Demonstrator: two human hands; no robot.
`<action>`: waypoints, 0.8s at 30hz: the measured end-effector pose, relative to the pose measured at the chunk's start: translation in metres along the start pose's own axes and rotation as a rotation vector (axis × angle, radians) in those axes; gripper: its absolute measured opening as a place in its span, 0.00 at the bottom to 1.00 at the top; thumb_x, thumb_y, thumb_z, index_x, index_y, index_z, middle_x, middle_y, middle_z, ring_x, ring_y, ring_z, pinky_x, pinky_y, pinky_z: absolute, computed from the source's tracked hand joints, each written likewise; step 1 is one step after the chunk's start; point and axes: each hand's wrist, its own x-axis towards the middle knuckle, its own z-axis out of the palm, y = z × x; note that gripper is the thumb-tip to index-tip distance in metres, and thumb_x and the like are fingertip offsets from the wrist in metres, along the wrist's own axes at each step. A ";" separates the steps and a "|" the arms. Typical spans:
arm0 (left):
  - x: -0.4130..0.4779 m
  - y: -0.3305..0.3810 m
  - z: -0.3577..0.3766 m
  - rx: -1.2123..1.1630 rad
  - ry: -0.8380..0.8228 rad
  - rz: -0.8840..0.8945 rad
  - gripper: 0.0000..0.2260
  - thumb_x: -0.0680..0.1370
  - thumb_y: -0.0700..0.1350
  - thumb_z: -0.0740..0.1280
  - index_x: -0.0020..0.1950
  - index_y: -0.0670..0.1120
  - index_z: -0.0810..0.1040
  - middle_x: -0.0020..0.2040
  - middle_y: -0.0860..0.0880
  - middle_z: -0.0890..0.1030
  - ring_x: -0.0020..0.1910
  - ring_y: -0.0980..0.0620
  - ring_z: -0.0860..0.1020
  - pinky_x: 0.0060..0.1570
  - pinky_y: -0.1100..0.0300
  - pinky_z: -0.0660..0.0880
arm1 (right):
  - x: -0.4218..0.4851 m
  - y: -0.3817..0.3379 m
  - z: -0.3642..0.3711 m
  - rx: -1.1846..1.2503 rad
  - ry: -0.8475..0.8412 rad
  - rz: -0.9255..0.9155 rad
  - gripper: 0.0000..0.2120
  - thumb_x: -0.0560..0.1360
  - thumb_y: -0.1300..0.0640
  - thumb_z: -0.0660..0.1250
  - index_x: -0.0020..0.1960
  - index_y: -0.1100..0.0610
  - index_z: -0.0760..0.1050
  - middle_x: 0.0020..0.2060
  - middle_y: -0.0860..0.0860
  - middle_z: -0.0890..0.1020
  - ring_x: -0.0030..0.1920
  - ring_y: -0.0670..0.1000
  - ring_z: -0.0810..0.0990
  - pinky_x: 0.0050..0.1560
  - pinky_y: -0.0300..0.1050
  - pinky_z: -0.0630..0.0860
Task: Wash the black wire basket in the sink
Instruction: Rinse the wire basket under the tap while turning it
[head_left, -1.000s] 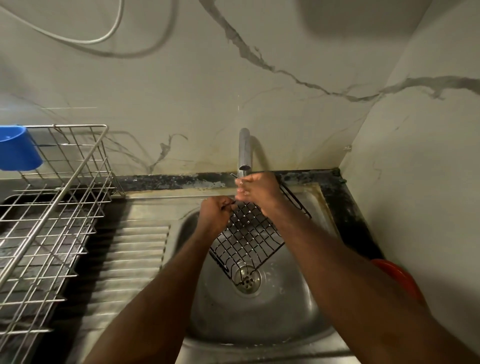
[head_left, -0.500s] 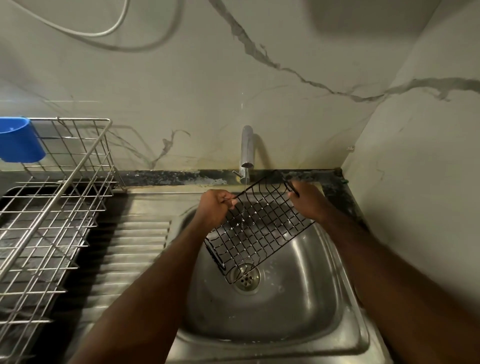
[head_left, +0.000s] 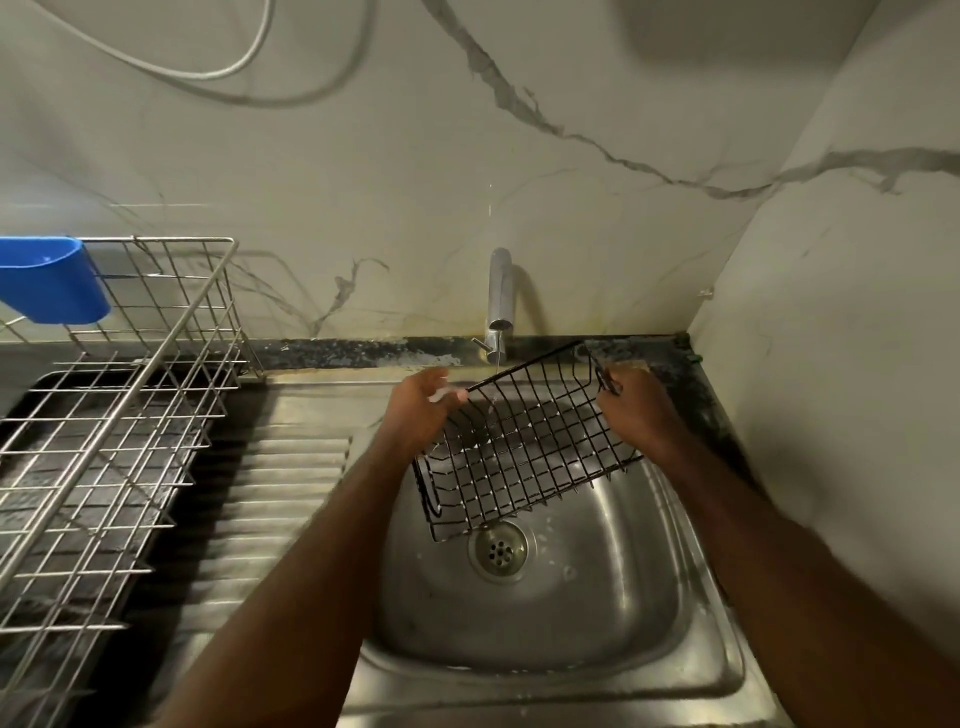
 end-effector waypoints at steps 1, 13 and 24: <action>-0.006 -0.004 -0.003 -0.031 0.094 -0.023 0.25 0.79 0.48 0.71 0.73 0.43 0.71 0.69 0.44 0.77 0.68 0.46 0.75 0.66 0.53 0.71 | -0.003 0.001 0.000 0.021 0.008 0.027 0.10 0.78 0.59 0.62 0.57 0.61 0.77 0.42 0.52 0.78 0.33 0.47 0.77 0.28 0.38 0.70; -0.066 -0.054 0.017 -0.310 0.201 -0.204 0.19 0.84 0.55 0.58 0.51 0.41 0.79 0.45 0.46 0.80 0.45 0.49 0.77 0.49 0.52 0.75 | -0.028 0.015 -0.005 0.201 0.109 0.245 0.20 0.79 0.61 0.62 0.70 0.61 0.70 0.51 0.58 0.81 0.32 0.43 0.76 0.25 0.35 0.68; -0.066 -0.055 0.034 -0.254 0.122 -0.189 0.17 0.84 0.44 0.60 0.44 0.32 0.76 0.35 0.45 0.71 0.36 0.50 0.67 0.40 0.56 0.64 | -0.049 0.025 -0.004 0.341 0.135 0.318 0.23 0.78 0.60 0.63 0.73 0.58 0.67 0.47 0.58 0.82 0.31 0.46 0.77 0.26 0.38 0.72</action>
